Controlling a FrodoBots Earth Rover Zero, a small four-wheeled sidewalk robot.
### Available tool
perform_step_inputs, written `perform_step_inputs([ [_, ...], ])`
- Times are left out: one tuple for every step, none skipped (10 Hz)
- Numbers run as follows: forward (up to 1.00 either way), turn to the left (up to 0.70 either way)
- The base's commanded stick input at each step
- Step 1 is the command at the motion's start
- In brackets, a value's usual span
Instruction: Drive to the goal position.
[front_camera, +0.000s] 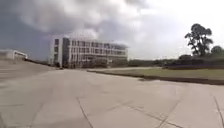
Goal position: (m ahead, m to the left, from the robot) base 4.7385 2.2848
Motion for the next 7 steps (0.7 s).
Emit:
perform_step_inputs([
  [0.7, 0.35],
  [0.7, 0.35],
  [0.7, 0.35],
  [0.7, 0.35],
  [0.7, 0.35],
  [0.7, 0.35],
  [0.7, 0.3],
])
